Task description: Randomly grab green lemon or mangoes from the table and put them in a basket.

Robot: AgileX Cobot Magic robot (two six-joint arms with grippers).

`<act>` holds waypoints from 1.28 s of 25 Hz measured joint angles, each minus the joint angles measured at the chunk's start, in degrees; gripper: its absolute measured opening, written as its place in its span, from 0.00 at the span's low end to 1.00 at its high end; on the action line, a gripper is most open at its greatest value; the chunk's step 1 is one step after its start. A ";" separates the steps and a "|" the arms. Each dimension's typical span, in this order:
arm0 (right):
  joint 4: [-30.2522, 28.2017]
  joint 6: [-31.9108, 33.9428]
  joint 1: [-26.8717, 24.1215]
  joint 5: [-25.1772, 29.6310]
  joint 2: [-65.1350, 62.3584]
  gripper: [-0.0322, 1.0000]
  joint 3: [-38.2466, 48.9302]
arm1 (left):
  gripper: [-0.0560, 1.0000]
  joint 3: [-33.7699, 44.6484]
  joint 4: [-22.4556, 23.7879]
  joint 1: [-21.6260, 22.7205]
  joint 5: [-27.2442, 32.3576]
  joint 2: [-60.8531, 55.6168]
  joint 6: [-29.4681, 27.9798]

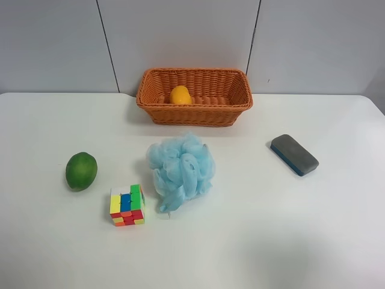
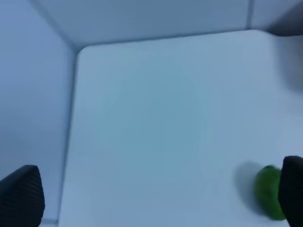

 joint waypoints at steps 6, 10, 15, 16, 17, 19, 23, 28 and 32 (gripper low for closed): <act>0.00 0.00 0.00 0.00 0.00 0.82 0.00 | 0.99 11.53 -2.68 7.15 0.05 -21.37 -0.01; 0.00 0.00 0.00 0.00 0.00 0.82 0.00 | 0.99 20.90 -6.84 7.71 0.05 -33.71 -0.07; 0.00 0.00 0.00 0.00 0.00 0.82 0.00 | 0.99 32.75 -11.05 7.71 -0.85 -47.14 -0.21; 0.00 0.00 0.00 0.00 0.00 0.82 0.00 | 0.99 34.75 -11.66 7.71 -1.90 -49.43 -0.21; 0.00 0.00 0.00 0.00 0.00 0.82 0.00 | 0.99 37.16 -12.07 7.71 -2.88 -50.96 -0.21; 0.00 0.00 0.00 0.00 0.00 0.82 0.00 | 0.99 40.95 -12.49 7.71 -3.85 -52.50 -0.21; 0.00 0.00 0.00 0.00 0.00 0.82 0.00 | 0.99 48.14 -13.05 7.71 -6.79 -52.69 -0.26; 0.00 0.00 0.00 0.00 0.00 0.82 0.00 | 0.99 50.25 -13.29 7.71 -8.03 -52.69 -0.20; 0.00 0.00 0.00 0.00 0.00 0.82 0.00 | 0.99 50.27 -13.34 7.71 -8.10 -52.71 -0.01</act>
